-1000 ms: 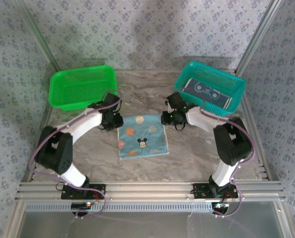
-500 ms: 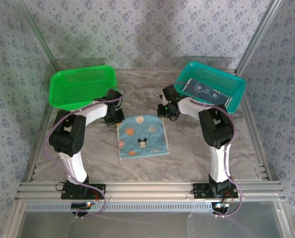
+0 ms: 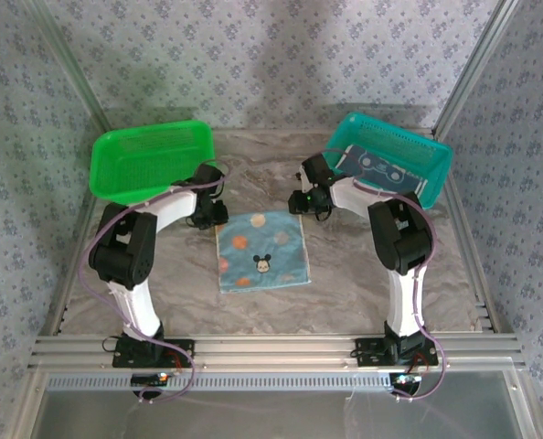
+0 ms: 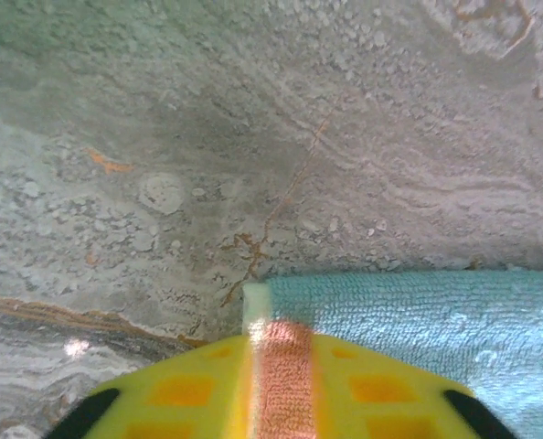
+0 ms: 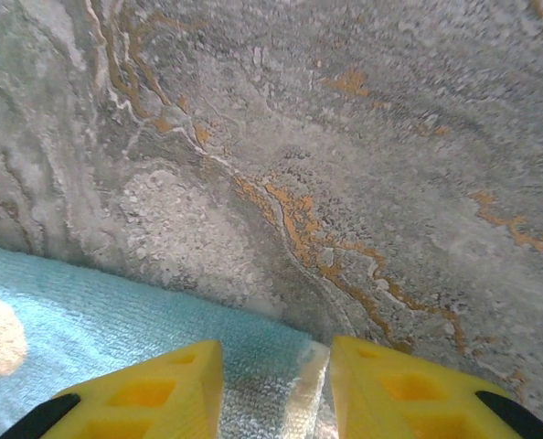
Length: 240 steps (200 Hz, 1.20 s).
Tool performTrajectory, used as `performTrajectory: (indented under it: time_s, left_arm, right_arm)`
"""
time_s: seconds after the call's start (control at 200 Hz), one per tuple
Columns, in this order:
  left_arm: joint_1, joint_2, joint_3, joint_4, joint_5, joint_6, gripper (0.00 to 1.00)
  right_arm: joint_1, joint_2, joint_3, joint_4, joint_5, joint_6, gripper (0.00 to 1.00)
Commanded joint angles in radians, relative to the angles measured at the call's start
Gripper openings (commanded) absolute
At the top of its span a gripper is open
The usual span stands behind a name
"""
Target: Fold and stack the towels
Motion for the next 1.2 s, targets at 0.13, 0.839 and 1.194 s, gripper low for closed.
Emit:
performTrajectory:
  time_s: [0.13, 0.839, 1.194]
  left_arm:
    - [0.015, 0.018, 0.05, -0.018, -0.006, 0.036, 0.35]
    - [0.005, 0.051, 0.019, 0.021, 0.041, 0.019, 0.0]
    - [-0.001, -0.183, -0.068, 0.008, 0.013, 0.026, 0.0]
  right_arm:
    - [-0.008, -0.01, 0.004, -0.028, 0.009, -0.011, 0.39]
    - [0.004, 0.011, -0.005, -0.013, -0.019, -0.008, 0.0]
    - [0.019, -0.21, -0.123, 0.024, 0.012, -0.002, 0.0]
